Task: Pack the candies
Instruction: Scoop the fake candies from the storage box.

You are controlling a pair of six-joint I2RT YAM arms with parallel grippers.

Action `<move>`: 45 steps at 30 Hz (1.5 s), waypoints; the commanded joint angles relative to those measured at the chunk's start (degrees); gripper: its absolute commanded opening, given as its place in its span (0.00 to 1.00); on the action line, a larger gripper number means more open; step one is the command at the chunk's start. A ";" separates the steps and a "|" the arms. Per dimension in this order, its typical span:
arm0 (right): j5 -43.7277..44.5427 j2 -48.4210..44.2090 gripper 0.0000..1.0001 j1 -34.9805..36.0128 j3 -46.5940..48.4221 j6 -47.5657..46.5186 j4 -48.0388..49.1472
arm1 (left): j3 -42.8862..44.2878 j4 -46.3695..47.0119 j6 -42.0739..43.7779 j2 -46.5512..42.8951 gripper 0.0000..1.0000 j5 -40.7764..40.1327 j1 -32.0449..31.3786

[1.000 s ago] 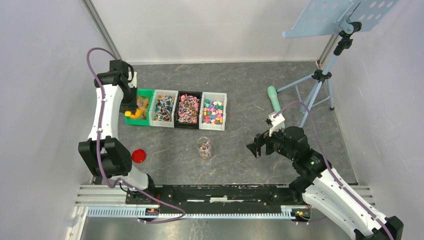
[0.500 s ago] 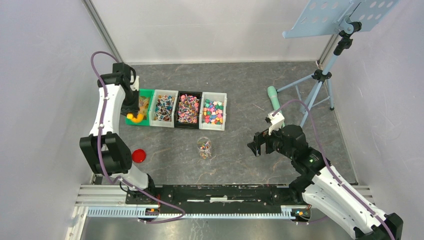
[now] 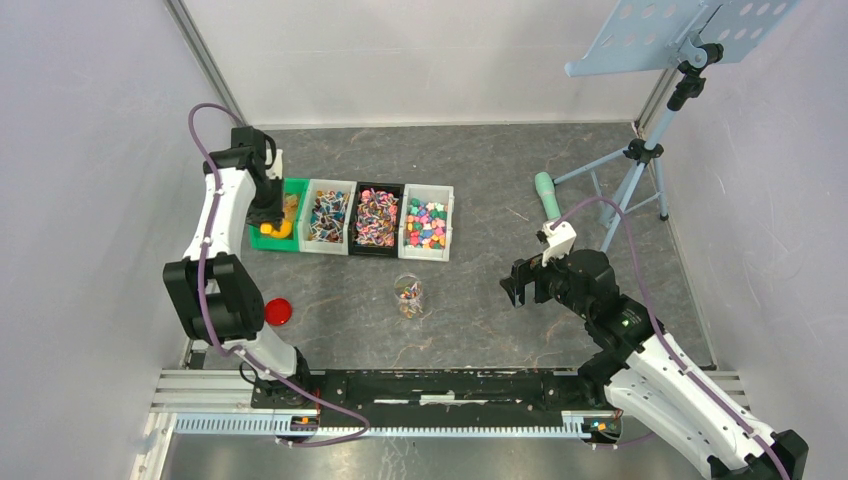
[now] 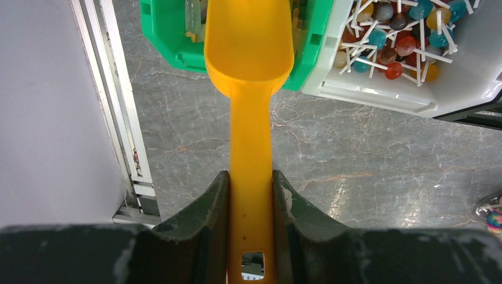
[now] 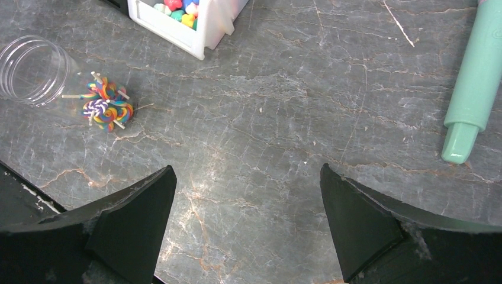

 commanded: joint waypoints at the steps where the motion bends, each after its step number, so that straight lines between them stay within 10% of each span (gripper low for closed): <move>1: 1.84 0.00 0.98 -0.21 1.23 0.22 2.70 | -4.22 7.94 -1.05 -2.25 0.02 -0.12 0.21; 24: -0.89 1.33 0.98 -0.19 0.45 0.58 4.32 | -30.83 30.08 -5.10 -17.77 0.02 -4.36 0.32; 45: -5.01 4.77 0.98 -0.19 2.57 2.69 9.88 | -37.09 39.48 -4.60 -21.13 0.02 2.49 0.32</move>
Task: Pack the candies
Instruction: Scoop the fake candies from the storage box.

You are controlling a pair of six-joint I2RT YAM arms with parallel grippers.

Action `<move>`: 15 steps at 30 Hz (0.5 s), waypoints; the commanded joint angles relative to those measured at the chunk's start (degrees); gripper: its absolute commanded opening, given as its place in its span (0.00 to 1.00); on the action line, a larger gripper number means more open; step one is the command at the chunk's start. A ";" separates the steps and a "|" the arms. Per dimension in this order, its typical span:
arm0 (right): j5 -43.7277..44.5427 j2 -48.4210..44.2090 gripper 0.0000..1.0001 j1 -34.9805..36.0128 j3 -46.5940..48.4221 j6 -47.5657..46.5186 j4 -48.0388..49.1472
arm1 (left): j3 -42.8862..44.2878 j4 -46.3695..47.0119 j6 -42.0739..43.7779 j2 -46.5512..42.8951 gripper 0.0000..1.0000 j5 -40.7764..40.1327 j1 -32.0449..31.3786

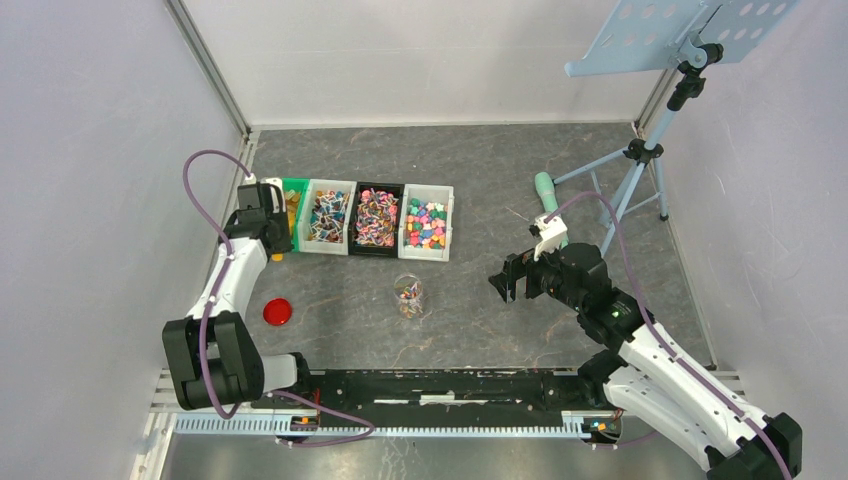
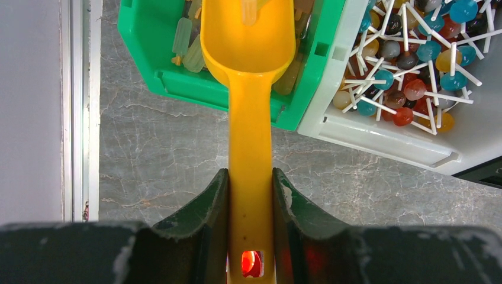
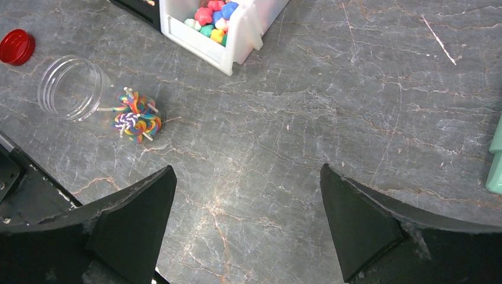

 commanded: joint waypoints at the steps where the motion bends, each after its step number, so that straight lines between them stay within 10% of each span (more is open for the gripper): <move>1: -0.10 -0.17 0.98 -0.19 2.56 0.15 3.67 | -0.86 3.58 -0.92 -1.30 0.02 2.43 0.34; 15: 0.35 -1.19 0.98 -0.19 3.68 -0.82 2.79 | -6.18 10.17 -5.67 -5.66 0.02 0.44 0.30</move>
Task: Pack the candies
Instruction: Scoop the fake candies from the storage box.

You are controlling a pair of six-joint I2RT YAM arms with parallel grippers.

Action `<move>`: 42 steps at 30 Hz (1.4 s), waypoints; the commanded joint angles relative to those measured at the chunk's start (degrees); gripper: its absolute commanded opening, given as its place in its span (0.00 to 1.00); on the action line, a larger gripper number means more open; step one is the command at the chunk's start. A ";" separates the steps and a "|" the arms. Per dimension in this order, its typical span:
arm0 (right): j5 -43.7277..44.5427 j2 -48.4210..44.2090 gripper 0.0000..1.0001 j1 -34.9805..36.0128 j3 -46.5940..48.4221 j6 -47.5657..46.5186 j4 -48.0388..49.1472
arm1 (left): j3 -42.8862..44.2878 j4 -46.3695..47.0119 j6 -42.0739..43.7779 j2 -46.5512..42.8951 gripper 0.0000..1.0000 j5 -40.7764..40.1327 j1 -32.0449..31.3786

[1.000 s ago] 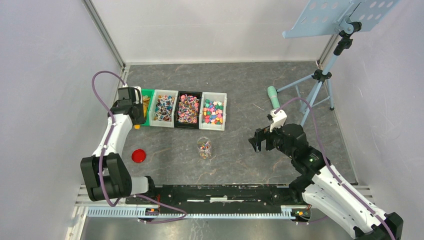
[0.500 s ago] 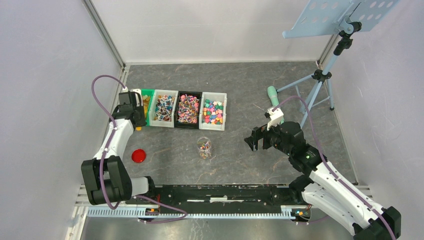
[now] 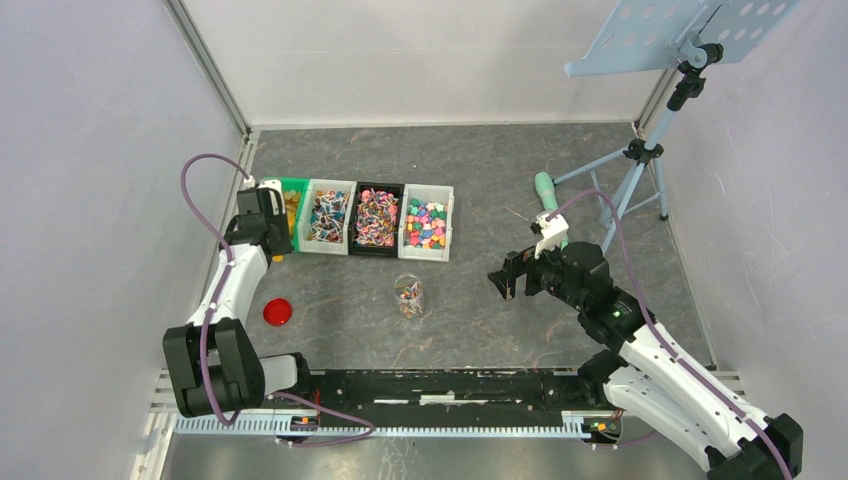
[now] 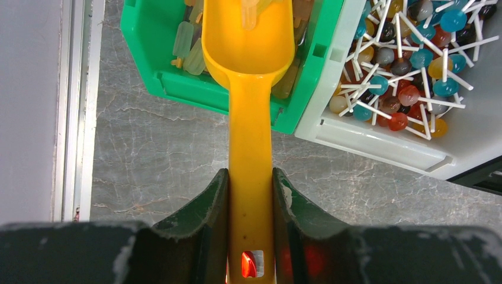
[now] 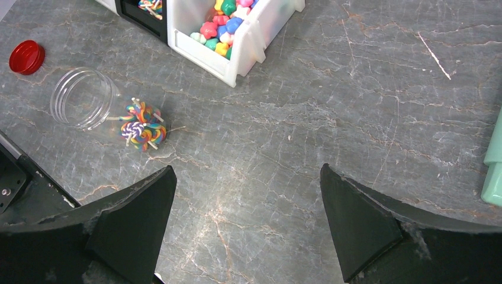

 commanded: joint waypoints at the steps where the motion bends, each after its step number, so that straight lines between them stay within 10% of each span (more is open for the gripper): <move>1: -0.03 -0.79 0.98 -0.20 3.22 -0.46 1.75 | -2.44 6.49 -4.75 -2.55 0.02 0.19 0.22; 42: -0.20 -1.83 0.98 -0.19 4.65 1.30 2.13 | -9.44 12.67 -3.64 -20.25 0.02 0.61 0.23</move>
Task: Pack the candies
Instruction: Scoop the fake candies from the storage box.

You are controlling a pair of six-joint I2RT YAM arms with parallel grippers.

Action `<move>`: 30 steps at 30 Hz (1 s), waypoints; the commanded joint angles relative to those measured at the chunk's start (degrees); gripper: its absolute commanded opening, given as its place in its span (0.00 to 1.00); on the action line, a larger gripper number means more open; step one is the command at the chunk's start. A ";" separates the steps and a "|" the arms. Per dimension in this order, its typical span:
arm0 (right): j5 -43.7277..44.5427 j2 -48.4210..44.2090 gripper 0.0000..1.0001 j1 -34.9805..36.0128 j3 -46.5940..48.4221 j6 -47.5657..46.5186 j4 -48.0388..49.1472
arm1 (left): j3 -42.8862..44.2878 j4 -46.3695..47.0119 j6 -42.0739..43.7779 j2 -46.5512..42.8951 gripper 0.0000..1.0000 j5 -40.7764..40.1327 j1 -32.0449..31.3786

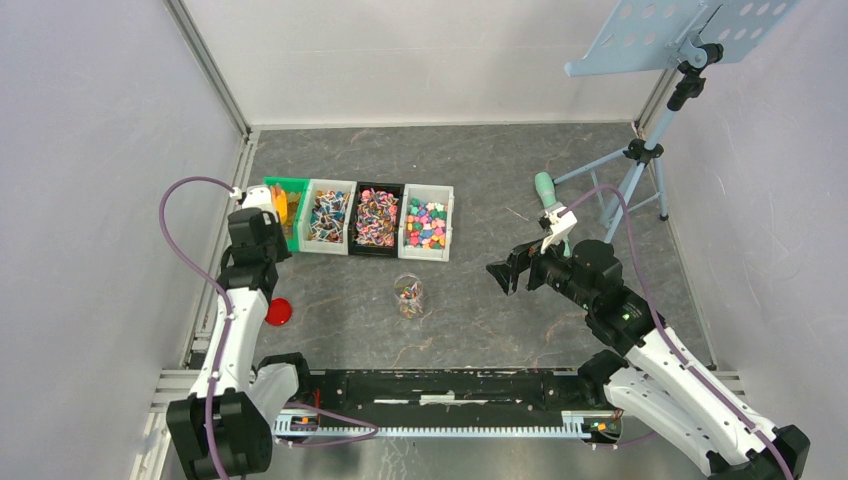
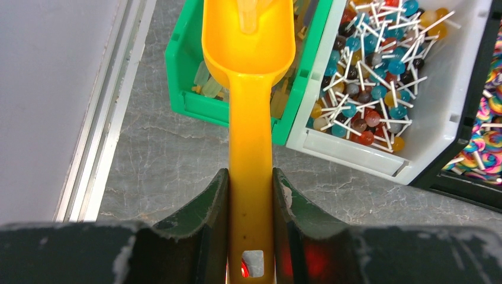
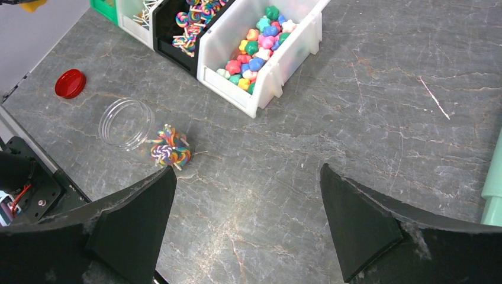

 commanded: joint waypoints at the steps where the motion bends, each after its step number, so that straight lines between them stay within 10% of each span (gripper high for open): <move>1: 1.69 0.57 0.98 -0.21 1.75 0.58 0.73 | -1.04 6.75 -1.82 -4.46 0.02 2.16 0.22; 30: 3.03 7.27 0.98 -0.18 6.52 -2.75 -0.02 | 4.44 6.33 -2.18 -14.39 0.02 12.24 -0.01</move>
